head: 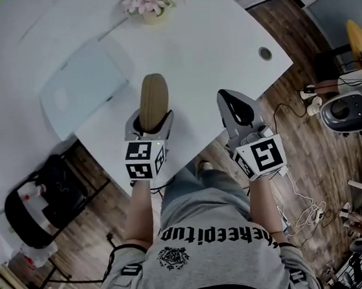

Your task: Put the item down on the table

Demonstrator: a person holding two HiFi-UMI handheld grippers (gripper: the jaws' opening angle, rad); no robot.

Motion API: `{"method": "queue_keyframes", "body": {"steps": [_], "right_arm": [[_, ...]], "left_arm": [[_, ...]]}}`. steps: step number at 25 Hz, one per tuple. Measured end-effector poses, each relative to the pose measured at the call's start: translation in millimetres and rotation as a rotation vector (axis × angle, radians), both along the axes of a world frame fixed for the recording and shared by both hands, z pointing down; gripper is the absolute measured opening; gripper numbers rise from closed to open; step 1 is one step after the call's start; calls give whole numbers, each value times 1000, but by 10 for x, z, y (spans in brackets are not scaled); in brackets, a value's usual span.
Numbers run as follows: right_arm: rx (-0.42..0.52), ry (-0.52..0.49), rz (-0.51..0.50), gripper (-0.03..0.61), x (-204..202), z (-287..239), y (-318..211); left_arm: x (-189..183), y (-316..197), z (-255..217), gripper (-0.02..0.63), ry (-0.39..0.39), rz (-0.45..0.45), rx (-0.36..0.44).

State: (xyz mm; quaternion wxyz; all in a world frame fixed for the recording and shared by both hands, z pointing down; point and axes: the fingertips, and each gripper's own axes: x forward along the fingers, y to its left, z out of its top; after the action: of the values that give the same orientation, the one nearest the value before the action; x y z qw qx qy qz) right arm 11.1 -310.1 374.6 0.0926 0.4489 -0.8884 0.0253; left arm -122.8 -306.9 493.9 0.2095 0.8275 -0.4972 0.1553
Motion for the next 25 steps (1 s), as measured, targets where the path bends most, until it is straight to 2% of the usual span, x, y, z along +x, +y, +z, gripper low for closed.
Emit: {"method": "queue_keyframes", "body": {"steps": [16,25], "right_arm": [[-39,33,23,-3,92,140,2],[-50,42,34,-3,149,166,-15]], "left_arm": [[111,-18,477,301,-24,40,-106],[175,-19,674,301,-62,60,-143]]}}
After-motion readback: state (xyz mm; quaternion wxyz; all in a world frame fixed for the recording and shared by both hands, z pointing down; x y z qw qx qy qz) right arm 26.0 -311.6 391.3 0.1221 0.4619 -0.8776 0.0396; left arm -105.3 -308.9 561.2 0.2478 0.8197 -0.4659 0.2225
